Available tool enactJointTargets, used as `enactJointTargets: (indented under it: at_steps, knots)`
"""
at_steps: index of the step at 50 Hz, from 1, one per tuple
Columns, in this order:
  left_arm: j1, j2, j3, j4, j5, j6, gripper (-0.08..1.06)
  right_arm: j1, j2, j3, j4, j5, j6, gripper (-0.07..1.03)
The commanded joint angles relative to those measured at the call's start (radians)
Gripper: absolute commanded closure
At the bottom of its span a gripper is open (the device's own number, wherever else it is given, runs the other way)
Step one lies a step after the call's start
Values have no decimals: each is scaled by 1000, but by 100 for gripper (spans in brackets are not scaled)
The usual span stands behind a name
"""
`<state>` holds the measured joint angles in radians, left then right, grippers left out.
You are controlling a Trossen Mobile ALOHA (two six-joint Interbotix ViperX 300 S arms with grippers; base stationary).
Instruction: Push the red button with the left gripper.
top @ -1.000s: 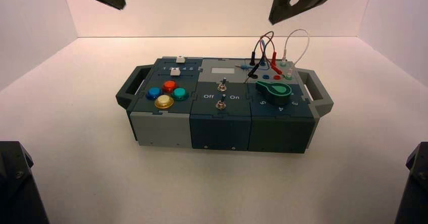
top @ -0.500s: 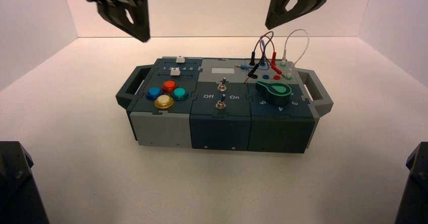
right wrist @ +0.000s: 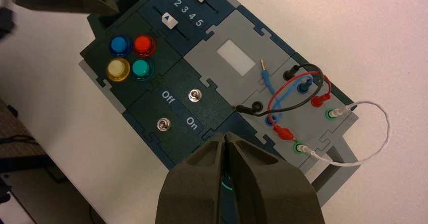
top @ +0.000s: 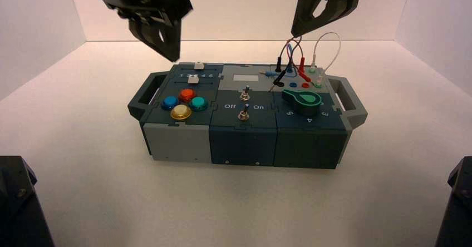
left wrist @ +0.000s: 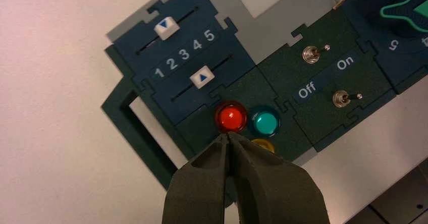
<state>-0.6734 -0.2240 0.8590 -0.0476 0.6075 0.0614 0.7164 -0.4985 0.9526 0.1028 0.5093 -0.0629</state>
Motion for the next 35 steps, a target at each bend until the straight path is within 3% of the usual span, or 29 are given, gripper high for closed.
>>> enactJointTargets:
  at_steps: [1, 35]
  knots:
    - [-5, 25, -26, -3, -25, -2, 101, 5, -3, -25, 6, -6, -3, 98]
    - [-5, 114, -41, -5, -81, -2, 100, 5, -6, -28, 6, -6, -2, 98]
